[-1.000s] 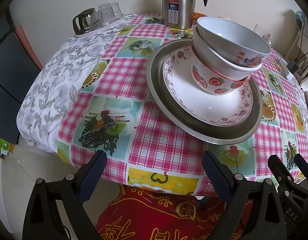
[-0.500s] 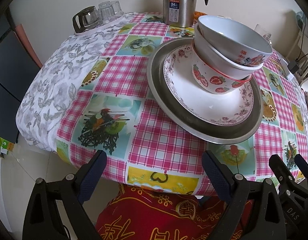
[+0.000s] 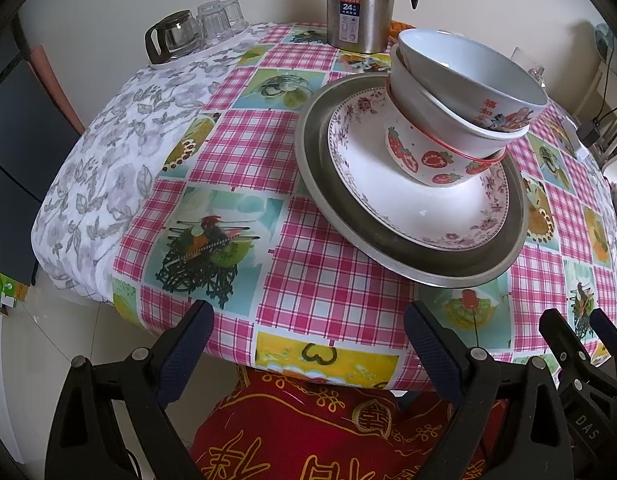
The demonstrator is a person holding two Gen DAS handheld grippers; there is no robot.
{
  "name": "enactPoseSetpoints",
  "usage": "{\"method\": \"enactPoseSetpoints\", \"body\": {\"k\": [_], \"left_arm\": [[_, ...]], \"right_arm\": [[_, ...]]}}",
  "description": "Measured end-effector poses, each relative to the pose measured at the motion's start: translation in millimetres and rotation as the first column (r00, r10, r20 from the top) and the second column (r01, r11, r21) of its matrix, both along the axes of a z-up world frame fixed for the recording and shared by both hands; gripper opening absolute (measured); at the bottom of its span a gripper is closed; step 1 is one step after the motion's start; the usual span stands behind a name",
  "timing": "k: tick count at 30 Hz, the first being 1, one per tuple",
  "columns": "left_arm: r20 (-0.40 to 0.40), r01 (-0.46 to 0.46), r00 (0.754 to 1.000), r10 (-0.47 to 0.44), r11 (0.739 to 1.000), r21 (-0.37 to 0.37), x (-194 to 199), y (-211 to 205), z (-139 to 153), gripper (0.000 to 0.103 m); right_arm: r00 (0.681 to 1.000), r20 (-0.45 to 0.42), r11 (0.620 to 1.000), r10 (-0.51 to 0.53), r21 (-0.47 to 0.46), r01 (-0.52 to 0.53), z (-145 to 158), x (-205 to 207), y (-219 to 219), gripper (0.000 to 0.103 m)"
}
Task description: Organize plates and bowls
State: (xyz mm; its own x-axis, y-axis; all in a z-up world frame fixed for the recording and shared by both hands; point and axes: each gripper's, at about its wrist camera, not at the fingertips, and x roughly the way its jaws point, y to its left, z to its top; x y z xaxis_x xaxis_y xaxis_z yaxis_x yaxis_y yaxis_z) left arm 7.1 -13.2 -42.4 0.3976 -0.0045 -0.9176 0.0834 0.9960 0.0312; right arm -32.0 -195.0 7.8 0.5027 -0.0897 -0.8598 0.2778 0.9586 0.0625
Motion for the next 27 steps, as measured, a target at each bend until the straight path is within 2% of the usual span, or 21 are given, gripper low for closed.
{"method": "enactPoseSetpoints", "body": {"k": [27], "left_arm": [[-0.004, -0.002, 1.0, 0.002, 1.0, 0.0, 2.0, 0.8, -1.5, 0.096]], "right_arm": [[1.0, -0.002, 1.0, 0.0, 0.0, 0.0, -1.3, 0.1, 0.7, 0.103]]}}
